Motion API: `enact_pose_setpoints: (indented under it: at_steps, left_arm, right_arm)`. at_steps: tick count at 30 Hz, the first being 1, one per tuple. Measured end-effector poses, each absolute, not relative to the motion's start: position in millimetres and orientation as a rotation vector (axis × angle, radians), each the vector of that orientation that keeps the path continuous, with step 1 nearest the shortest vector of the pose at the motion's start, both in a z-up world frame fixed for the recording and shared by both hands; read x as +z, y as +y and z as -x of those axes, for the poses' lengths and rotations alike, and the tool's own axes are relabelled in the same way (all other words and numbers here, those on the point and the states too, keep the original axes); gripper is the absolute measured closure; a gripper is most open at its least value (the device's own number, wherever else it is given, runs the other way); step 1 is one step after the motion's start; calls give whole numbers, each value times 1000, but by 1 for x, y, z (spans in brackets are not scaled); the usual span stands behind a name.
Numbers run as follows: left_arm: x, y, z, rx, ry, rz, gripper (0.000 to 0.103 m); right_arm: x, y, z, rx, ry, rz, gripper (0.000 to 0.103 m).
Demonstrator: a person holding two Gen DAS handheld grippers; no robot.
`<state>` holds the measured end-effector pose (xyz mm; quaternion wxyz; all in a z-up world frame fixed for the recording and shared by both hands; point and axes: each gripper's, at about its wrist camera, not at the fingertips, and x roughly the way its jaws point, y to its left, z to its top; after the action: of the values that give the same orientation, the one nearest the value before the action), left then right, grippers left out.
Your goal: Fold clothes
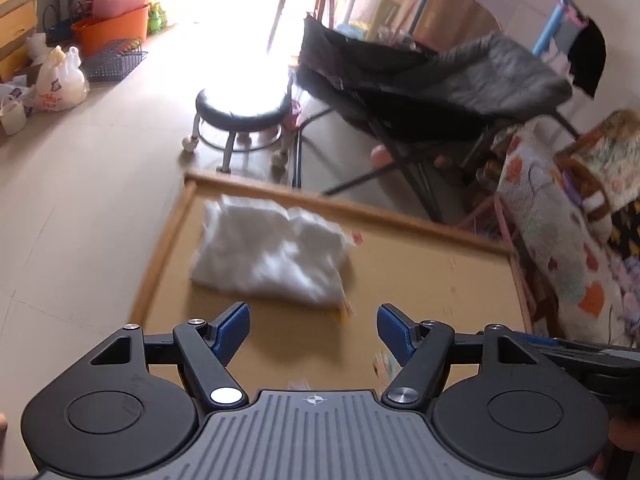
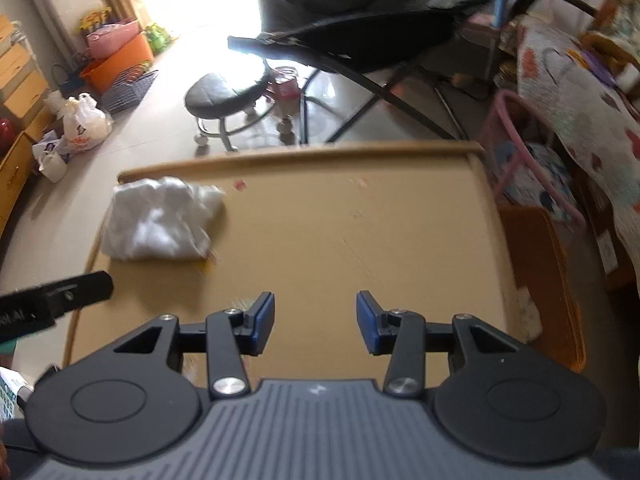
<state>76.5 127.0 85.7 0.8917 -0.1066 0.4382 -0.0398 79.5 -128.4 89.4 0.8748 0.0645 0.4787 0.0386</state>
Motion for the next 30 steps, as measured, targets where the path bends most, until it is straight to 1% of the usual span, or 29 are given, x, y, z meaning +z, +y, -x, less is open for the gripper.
enact_pose_setpoints:
  at_steps: [8,15,22,30]
  left_arm:
    - [50,72,-28,-98,929,144,32]
    - [27,52,-13,-49,895,69,31]
    - [15,48,-21,10,871,-32,31]
    - [4,51,-44,27,860,-49,31]
  right_arm:
    - [62,-162,-34,-15,1025,-158,58]
    - [47,-169,-18,-47,1004,-140,57]
    - [36,-168,-17,-51,987,-110,55]
    - [25,-162,-31,-48,933,-73,54]
